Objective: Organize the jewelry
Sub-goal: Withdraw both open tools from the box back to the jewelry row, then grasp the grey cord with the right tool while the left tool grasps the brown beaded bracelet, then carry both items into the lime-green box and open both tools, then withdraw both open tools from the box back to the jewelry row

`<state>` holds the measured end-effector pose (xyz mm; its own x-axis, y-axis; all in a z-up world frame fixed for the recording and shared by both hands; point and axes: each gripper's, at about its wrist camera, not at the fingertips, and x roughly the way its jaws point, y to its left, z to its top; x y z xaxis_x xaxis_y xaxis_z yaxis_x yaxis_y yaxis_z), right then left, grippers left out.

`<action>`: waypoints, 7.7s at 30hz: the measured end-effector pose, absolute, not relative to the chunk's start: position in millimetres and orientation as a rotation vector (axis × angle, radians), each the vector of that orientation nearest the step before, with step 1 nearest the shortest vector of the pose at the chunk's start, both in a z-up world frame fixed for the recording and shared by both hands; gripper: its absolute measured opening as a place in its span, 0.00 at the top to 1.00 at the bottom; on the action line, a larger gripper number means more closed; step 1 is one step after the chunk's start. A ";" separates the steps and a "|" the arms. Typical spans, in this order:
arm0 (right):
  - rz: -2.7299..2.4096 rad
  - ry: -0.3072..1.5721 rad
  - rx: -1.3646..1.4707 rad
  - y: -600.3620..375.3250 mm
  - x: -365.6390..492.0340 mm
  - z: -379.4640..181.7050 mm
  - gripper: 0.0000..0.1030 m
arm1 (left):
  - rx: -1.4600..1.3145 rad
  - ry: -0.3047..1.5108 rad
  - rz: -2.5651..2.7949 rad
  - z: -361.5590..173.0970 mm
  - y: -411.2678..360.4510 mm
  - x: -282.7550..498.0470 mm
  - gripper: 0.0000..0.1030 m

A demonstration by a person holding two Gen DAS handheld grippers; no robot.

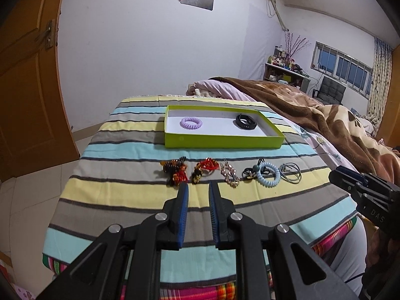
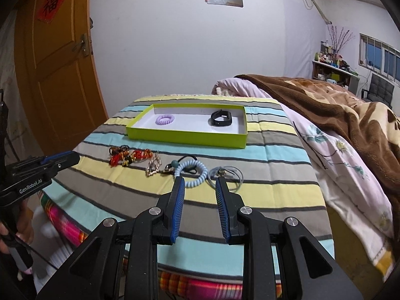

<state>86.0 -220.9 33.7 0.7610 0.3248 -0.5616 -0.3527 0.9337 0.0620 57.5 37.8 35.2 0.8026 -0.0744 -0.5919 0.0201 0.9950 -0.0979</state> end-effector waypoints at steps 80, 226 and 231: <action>0.366 0.686 0.017 -242.3 149.1 17.5 0.98 | -0.166 0.652 -0.023 30.1 65.7 106.2 0.97; 0.464 0.632 0.021 -227.3 82.0 38.6 0.64 | -0.097 0.617 -0.076 41.9 35.7 40.5 0.69; 0.471 0.623 0.017 -226.7 79.6 40.3 0.64 | -0.099 0.613 -0.073 42.4 36.1 38.3 0.69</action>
<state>79.6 -226.7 40.3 0.7105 0.4292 -0.5577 -0.4192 0.8947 0.1544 38.3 36.1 42.4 0.8158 -0.0971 -0.5702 0.0386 0.9927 -0.1139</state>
